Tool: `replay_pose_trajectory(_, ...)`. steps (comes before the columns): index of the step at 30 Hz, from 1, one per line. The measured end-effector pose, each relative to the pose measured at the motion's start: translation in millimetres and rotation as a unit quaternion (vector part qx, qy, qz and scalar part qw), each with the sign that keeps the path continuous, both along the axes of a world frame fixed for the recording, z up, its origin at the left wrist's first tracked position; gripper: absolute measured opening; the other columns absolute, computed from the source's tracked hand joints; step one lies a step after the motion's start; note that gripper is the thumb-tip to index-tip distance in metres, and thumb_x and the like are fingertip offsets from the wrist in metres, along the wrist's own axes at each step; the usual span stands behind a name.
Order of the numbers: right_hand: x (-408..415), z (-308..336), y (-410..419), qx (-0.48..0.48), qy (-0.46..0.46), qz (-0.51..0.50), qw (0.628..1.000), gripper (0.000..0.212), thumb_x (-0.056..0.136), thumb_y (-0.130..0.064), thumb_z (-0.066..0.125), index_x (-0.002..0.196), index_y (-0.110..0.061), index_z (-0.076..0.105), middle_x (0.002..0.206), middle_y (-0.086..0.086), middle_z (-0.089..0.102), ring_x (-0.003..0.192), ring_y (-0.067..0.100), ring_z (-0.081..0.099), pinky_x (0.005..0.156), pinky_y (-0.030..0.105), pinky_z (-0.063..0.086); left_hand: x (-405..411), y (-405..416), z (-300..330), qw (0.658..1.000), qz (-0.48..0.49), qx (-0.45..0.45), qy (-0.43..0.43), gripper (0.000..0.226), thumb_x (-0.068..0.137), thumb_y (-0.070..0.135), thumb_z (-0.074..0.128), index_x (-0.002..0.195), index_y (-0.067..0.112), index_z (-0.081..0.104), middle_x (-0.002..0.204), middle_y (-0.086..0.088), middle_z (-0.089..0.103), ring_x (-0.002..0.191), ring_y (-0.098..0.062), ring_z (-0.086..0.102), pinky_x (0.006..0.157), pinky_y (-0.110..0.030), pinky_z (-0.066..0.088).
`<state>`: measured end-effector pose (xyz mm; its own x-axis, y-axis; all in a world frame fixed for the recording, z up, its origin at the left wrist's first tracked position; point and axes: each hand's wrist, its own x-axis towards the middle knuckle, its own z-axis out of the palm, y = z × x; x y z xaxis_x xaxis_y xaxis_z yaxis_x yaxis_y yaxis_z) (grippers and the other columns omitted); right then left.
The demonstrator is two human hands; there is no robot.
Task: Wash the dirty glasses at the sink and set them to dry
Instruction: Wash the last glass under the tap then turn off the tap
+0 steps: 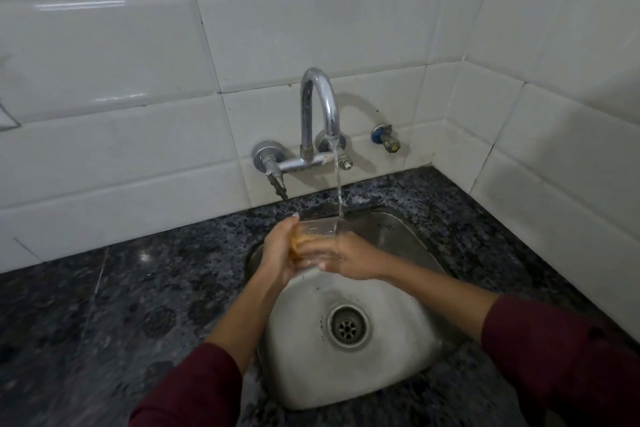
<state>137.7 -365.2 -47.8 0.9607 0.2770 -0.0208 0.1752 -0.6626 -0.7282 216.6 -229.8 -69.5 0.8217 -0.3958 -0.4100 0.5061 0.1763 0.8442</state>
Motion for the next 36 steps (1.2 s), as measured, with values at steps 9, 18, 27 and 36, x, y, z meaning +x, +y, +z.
replay_pose_trajectory(9,13,-3,0,-0.378,-0.003,0.063,0.924,0.054,0.083,-0.015,0.052,0.136,-0.020,0.044,0.143,0.006,0.046,0.127,0.020,0.046,0.106,0.034,0.036,3,0,6,0.999,-0.008,0.046,0.002,0.030,0.089,0.029,0.059,0.103,0.003,0.063,0.080,-0.013,0.069,0.059,-0.025,0.068,0.045,-0.034,0.054)
replay_pose_trajectory(18,-1,19,9,-0.450,-0.010,0.024,0.893,0.033,0.085,-0.010,0.051,0.117,-0.009,0.057,0.121,0.010,0.060,0.116,0.026,0.051,0.099,0.032,0.034,4,1,-1,0.992,-0.080,0.057,0.082,0.028,0.092,0.039,0.050,0.101,0.013,0.058,0.081,-0.011,0.066,0.069,-0.024,0.065,0.046,-0.038,0.058)
replay_pose_trajectory(27,14,21,8,0.165,0.308,-0.051,0.935,0.046,0.091,-0.001,0.048,0.134,-0.018,0.048,0.137,0.003,0.054,0.127,0.014,0.048,0.081,0.022,0.039,-2,-5,-24,0.999,0.044,-0.006,0.008,0.016,0.090,0.028,0.058,0.089,0.013,0.061,0.078,-0.011,0.062,0.062,-0.022,0.060,0.058,-0.031,0.049)
replay_pose_trajectory(36,16,0,-6,-0.194,0.117,0.055,0.972,0.039,0.093,-0.013,0.045,0.132,-0.015,0.049,0.129,0.016,0.055,0.116,0.035,0.052,0.091,0.039,0.044,6,0,-15,0.993,-0.082,0.022,0.076,0.041,0.094,0.044,0.050,0.096,0.005,0.064,0.072,-0.008,0.070,0.055,-0.019,0.063,0.041,-0.023,0.048)
